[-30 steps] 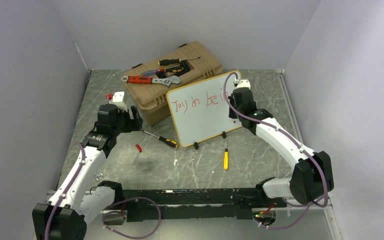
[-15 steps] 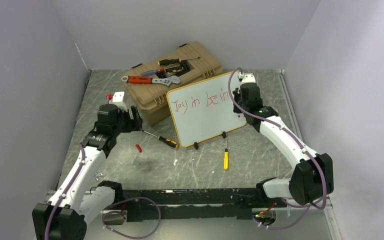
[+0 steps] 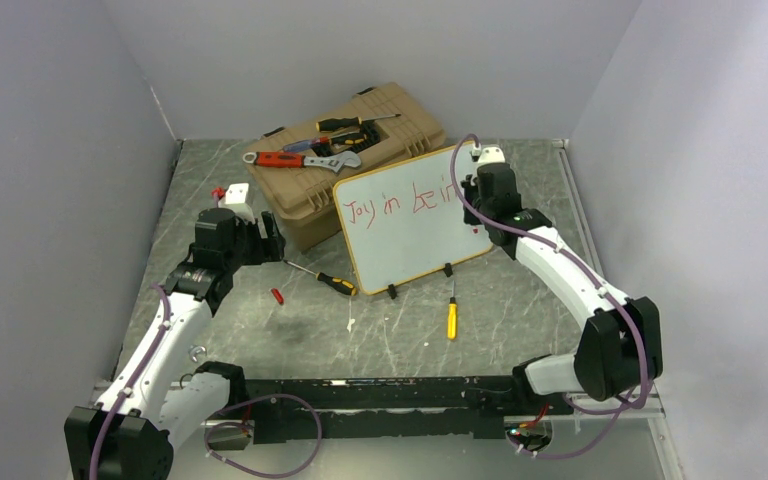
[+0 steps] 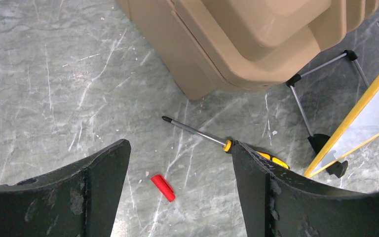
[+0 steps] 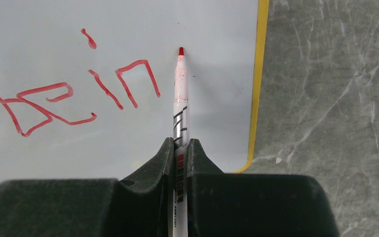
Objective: Write a sentence on the whiteboard
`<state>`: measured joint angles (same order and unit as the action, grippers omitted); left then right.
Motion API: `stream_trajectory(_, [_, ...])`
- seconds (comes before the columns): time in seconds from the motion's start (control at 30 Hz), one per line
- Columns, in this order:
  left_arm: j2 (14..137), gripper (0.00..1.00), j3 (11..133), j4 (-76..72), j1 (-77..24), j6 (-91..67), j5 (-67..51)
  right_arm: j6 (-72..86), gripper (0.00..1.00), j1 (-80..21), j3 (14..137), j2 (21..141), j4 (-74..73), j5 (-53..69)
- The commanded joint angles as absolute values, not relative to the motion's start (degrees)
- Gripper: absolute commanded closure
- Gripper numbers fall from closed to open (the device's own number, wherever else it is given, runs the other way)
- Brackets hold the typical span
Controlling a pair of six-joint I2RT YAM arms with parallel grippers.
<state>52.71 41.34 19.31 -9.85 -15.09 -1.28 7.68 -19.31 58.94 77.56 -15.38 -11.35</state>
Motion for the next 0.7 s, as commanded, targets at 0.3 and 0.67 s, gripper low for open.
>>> stream_trajectory(0.3, [51.90, 0.19, 41.13, 16.96, -10.02, -14.26, -2.11, 8.49, 1.00, -19.33, 57.07, 75.08, -14.49, -7.83])
stream_trajectory(0.67, [52.21, 0.19, 41.13, 16.87, -10.02, -14.26, -2.65, 8.83, 1.00, -19.25, 56.56, 75.24, -15.11, -12.08])
